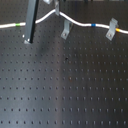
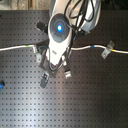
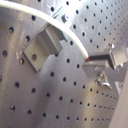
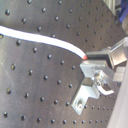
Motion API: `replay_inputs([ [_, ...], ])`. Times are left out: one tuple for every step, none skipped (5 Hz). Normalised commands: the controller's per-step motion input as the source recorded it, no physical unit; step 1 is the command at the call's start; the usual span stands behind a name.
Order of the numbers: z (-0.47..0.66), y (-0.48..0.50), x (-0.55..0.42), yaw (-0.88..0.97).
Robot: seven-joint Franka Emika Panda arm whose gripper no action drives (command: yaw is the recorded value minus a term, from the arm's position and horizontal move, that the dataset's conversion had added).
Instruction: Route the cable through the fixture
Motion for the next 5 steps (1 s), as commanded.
replay_inputs([
  [0.09,-0.064,0.148,0.0],
  [0.04,-0.135,0.186,-0.15],
  [0.04,-0.111,0.146,-0.18],
  [0.02,-0.073,0.002,-0.05],
  [0.08,-0.139,-0.066,-0.01],
])
